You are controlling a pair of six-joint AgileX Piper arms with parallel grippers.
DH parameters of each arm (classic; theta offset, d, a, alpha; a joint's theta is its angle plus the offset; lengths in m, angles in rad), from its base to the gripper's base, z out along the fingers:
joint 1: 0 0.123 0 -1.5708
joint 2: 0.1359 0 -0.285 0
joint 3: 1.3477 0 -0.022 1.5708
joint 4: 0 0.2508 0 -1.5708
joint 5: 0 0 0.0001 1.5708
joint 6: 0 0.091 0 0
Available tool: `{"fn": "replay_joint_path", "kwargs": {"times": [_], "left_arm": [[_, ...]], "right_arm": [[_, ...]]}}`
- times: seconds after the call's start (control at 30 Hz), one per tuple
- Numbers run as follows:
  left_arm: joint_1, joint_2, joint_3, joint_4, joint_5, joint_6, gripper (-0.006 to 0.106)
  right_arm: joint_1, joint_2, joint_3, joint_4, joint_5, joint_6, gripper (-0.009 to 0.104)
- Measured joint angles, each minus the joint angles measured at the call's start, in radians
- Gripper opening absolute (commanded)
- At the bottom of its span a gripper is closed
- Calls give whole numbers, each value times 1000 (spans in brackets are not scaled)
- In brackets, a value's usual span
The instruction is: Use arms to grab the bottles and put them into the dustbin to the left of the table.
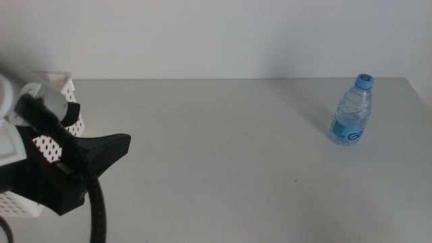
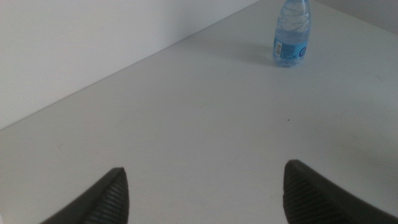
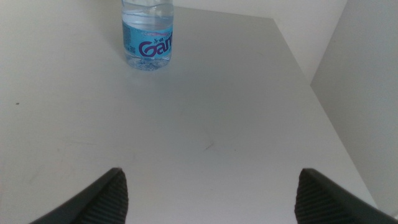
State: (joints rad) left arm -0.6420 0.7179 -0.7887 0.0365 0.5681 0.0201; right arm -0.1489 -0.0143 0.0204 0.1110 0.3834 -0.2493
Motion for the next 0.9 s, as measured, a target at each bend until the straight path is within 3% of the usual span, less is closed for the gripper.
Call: {"fn": "replay_joint_path", "kwargs": {"times": [0.37, 0.67, 0.9], "left_arm": [[0, 0, 0, 0, 0, 0, 81], [0, 0, 0, 2, 0, 0, 81], [0, 0, 0, 3, 0, 0, 81]], "right_arm": [[172, 0, 0, 5, 0, 0, 94], [178, 0, 4, -10, -25, -70, 94], [178, 0, 5, 42, -151, -93, 94]]}}
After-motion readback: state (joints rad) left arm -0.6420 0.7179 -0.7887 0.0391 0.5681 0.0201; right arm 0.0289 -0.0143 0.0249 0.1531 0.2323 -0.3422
